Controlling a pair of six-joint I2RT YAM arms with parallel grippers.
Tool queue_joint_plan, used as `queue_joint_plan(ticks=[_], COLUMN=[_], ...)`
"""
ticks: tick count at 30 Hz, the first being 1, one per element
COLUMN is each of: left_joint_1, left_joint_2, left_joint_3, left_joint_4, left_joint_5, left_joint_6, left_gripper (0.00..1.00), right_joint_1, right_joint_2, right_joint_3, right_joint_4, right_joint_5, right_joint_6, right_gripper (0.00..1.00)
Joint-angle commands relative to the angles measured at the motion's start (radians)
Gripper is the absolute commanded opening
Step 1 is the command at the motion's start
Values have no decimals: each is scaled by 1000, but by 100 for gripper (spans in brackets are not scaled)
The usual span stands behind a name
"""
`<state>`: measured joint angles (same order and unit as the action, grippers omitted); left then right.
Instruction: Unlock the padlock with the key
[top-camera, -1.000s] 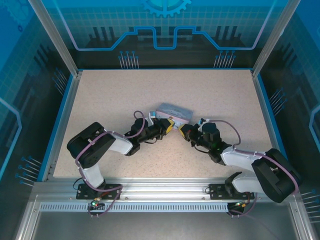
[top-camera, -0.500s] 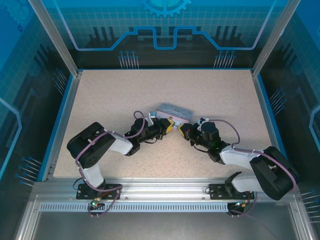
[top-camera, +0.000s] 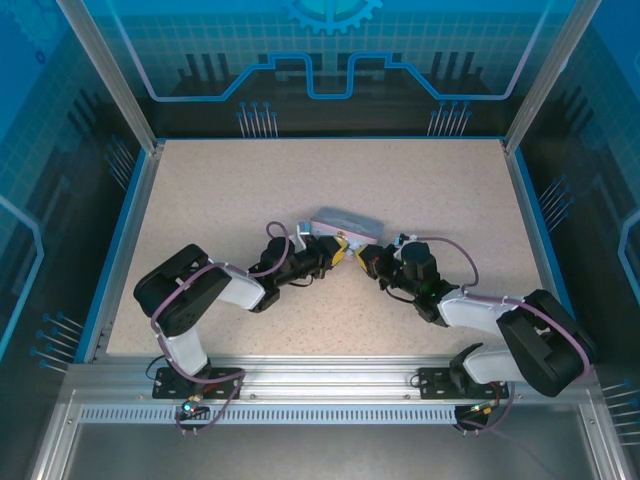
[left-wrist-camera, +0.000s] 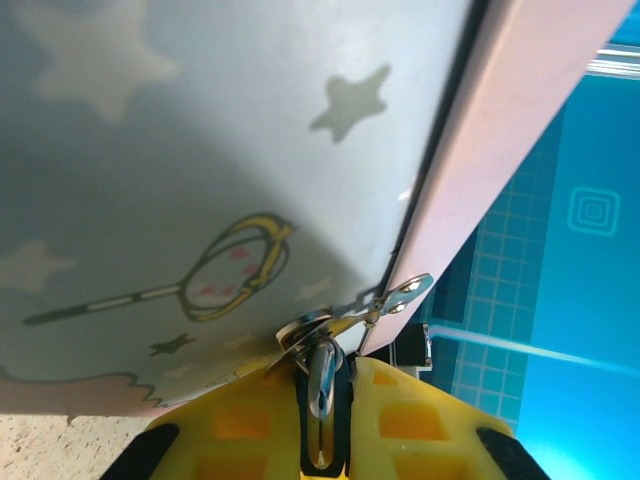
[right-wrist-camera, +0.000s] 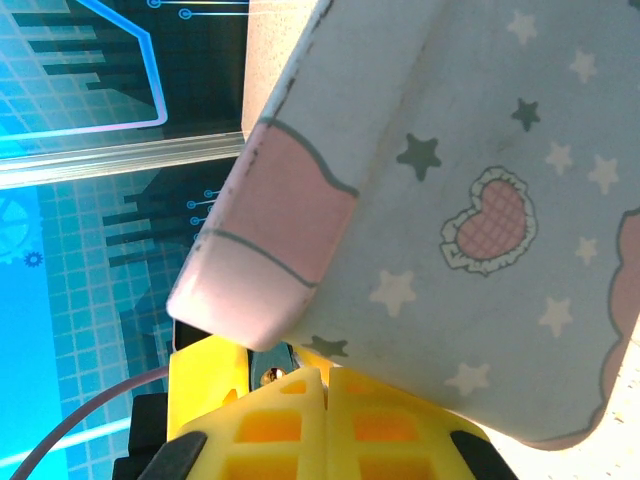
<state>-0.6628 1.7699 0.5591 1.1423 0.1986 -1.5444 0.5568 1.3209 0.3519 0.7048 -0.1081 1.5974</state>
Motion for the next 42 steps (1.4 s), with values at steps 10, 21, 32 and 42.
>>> queue_joint_plan(ticks=[10, 21, 32, 42], left_joint_1=[5, 4, 5, 5], left_joint_2=[14, 19, 20, 29], left_joint_3=[-16, -7, -7, -1], left_joint_4=[72, 72, 68, 76], left_joint_5=[-20, -18, -16, -15], left_joint_6=[-8, -8, -7, -12], left_gripper=[0, 0, 0, 0], right_joint_1=[14, 12, 15, 20], right_joint_2=[-148, -126, -64, -36], right_joint_3=[-15, -1, 30, 48], right_joint_4=[-122, -117, -82, -70], right_joint_5=[44, 36, 24, 19], right_joint_6=[-48, -55, -53, -51], right_gripper=[0, 0, 0, 0])
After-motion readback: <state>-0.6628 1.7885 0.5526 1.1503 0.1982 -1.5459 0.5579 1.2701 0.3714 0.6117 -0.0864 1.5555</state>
